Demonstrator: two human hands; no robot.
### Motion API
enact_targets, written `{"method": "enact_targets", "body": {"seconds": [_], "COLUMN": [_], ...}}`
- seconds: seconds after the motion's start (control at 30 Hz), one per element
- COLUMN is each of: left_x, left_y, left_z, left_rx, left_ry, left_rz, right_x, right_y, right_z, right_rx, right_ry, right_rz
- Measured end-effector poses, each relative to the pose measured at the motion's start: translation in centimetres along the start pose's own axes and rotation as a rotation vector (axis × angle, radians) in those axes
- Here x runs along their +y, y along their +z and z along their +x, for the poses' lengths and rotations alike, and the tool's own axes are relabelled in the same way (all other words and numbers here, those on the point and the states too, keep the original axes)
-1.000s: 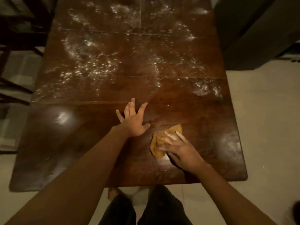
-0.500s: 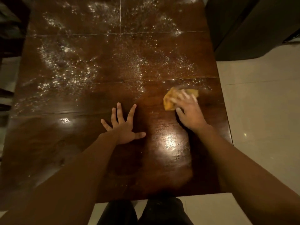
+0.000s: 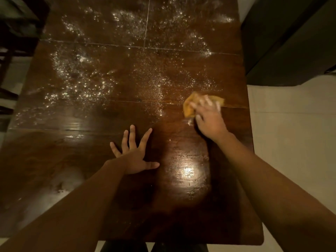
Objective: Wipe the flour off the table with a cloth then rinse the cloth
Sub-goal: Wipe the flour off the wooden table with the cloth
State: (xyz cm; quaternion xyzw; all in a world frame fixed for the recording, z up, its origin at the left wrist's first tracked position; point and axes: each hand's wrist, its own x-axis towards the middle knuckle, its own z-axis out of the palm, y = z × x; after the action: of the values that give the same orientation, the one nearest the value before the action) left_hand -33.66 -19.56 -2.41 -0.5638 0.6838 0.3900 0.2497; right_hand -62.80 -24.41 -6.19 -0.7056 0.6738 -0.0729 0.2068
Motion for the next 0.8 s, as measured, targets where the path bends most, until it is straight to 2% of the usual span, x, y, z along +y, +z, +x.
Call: {"method": "enact_targets", "body": {"seconds": [0.07,0.13,0.2,0.3,0.4,0.43,0.5,0.57,0.63,0.67,0.7,0.73,0.8], "left_x": [0.0,0.0,0.0,0.0,0.0,0.0,-0.1,-0.1,-0.1,-0.1,-0.2,-0.2,-0.3], "left_y": [0.0,-0.1,-0.2,-0.3,-0.3,-0.3,-0.3,-0.3,-0.3,-0.3,-0.2,-0.2,-0.1], "left_z": [0.0,0.0,0.1,-0.1,0.0,0.0,0.1,0.1,0.2,0.2,0.3,0.3,0.4], "left_rx": [0.0,-0.006,-0.01,-0.02,-0.031,-0.033,-0.032,-0.029,-0.026,-0.026,-0.026,-0.024,-0.02], "left_ry": [0.0,0.007,0.015,0.022,0.025,0.024,0.021,0.019,0.022,0.025,0.028,0.031,0.037], "left_rz": [0.0,0.003,0.007,-0.002,-0.019,-0.025,-0.046,-0.056,-0.051,-0.05,-0.05,-0.05,-0.052], "right_x": [1.0,3.4,5.6,6.2,2.8,1.3,-2.1,-4.8,-5.4,-5.1,-4.6,-4.0,-3.3], "right_y": [-1.0,-2.9,-4.2,-4.5,-3.7,-3.1,-1.8,-0.8,-1.2,-1.9,-2.8,-3.5,-3.7], "right_z": [-0.6,-0.5,0.3,3.5,8.4,9.7,11.3,11.6,11.7,12.1,12.7,13.4,15.5], "right_rx": [-0.177,-0.258,-0.165,0.166,0.263,0.243,0.137,-0.078,-0.311,-0.381,-0.396,-0.33,-0.06], "right_ry": [-0.256,-0.3,-0.087,0.361,0.53,0.5,0.251,-0.112,-0.361,-0.388,-0.324,-0.212,0.033], "right_rz": [0.035,0.047,0.097,0.198,0.126,0.093,0.037,0.007,0.019,0.063,0.133,0.207,0.222]}}
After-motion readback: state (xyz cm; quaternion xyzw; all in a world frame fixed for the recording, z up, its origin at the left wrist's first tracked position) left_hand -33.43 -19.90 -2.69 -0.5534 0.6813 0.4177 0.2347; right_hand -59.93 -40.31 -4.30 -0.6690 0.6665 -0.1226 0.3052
